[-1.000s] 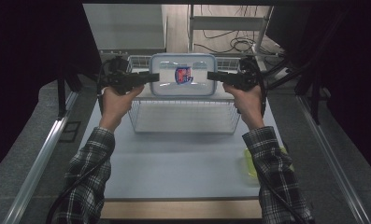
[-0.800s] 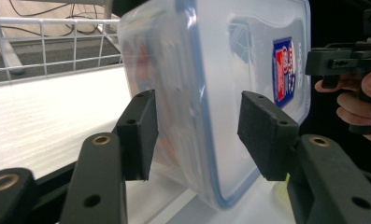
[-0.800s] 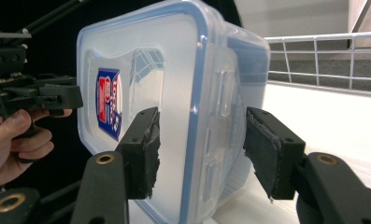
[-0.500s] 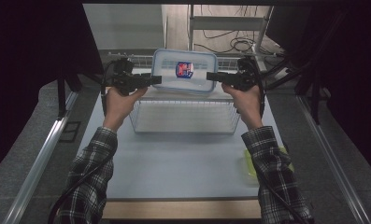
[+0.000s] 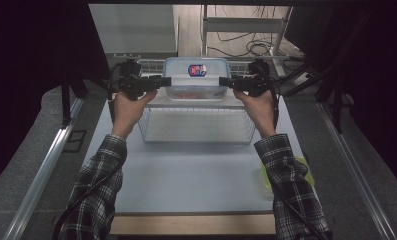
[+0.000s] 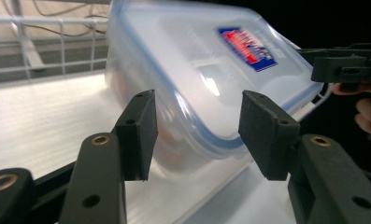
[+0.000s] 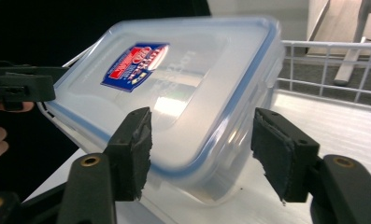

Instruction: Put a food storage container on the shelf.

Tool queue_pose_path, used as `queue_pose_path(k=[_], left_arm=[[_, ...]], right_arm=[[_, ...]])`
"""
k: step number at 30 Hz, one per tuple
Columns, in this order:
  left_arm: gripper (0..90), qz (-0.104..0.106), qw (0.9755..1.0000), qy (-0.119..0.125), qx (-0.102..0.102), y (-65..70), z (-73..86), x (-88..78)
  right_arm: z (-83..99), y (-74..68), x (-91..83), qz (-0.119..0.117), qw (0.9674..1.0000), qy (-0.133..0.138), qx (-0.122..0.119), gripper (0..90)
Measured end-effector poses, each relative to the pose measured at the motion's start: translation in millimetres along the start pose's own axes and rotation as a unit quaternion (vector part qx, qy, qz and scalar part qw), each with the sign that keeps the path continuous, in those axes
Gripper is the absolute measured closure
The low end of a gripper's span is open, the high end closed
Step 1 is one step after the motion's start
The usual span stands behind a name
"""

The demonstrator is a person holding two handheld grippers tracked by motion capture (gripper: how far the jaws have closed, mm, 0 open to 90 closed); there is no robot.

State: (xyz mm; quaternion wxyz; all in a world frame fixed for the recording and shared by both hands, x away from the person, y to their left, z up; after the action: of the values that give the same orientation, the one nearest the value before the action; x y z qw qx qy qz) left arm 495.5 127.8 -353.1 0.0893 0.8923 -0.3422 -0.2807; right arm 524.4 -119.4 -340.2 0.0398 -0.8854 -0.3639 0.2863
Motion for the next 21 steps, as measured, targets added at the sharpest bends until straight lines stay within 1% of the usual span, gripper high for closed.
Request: queue_pose_path(k=[1,2,4,7,8,10,12,14,16,17,19,21], left_arm=[[46.8,-0.003,1.0000,-0.002,0.003,0.9,-0.3,0.1],[47.1,-0.006,1.0000,-0.003,0.007,1.0,-0.5,-0.2],[47.5,-0.011,0.9999,-0.002,0.009,1.7,-0.7,-0.6],[47.1,-0.020,0.9995,0.002,0.025,3.6,-1.0,-2.5],[44.9,-0.019,0.9993,0.002,0.033,4.9,-0.7,-4.3],[41.2,-0.014,0.9992,0.004,0.037,8.0,0.2,-6.7],[37.8,-0.016,0.9988,0.006,0.047,10.5,2.6,-9.1],[33.6,-0.011,0.9984,0.000,0.056,13.3,7.7,-9.4],[29.9,-0.020,0.9974,-0.006,0.069,14.9,13.8,-9.5],[29.1,-0.020,0.9968,-0.010,0.077,15.7,17.2,-9.7],[26.0,-0.019,0.9963,-0.015,0.083,17.4,23.2,-10.0],[23.9,-0.012,0.9964,-0.016,0.083,20.0,29.0,-10.8]], right_arm=[[-1.0,1.4,-1.2,0.006,1.0000,0.006,0.002,43.1],[-1.0,3.1,-1.3,0.013,0.9999,0.005,0.000,43.1],[-0.9,3.6,-1.2,0.009,0.9999,0.007,0.006,43.3],[-1.0,3.2,-3.1,0.021,0.9997,0.012,-0.003,43.4],[-0.9,3.1,-4.4,0.023,0.9996,0.013,-0.009,42.6],[-0.1,1.0,-9.0,0.014,0.9997,0.016,-0.014,39.8],[0.6,0.8,-13.2,0.013,0.9994,0.023,-0.023,36.2],[3.2,0.2,-16.3,0.006,0.9993,0.026,-0.028,31.5],[7.1,-1.3,-17.6,-0.002,0.9992,0.025,-0.032,27.9],[8.9,-2.3,-18.3,-0.003,0.9990,0.025,-0.037,26.3],[12.4,-4.8,-19.5,-0.002,0.9986,0.024,-0.046,23.2],[16.1,-7.5,-20.0,-0.001,0.9982,0.020,-0.056,19.7]])
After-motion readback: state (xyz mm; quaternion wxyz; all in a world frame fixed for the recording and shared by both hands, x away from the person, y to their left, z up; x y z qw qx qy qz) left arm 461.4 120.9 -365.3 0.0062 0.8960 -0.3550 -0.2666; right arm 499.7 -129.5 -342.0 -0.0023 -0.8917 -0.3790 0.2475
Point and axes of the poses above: each handheld gripper's, and its own axes: x roughly forward along the jaws, z roughly out of its underside, y roughly to its right, the point moved 8 cm from there along x, roughly forward along the jaws, and after that the axes turned 3 degrees about -y, right-handed, at the moved point
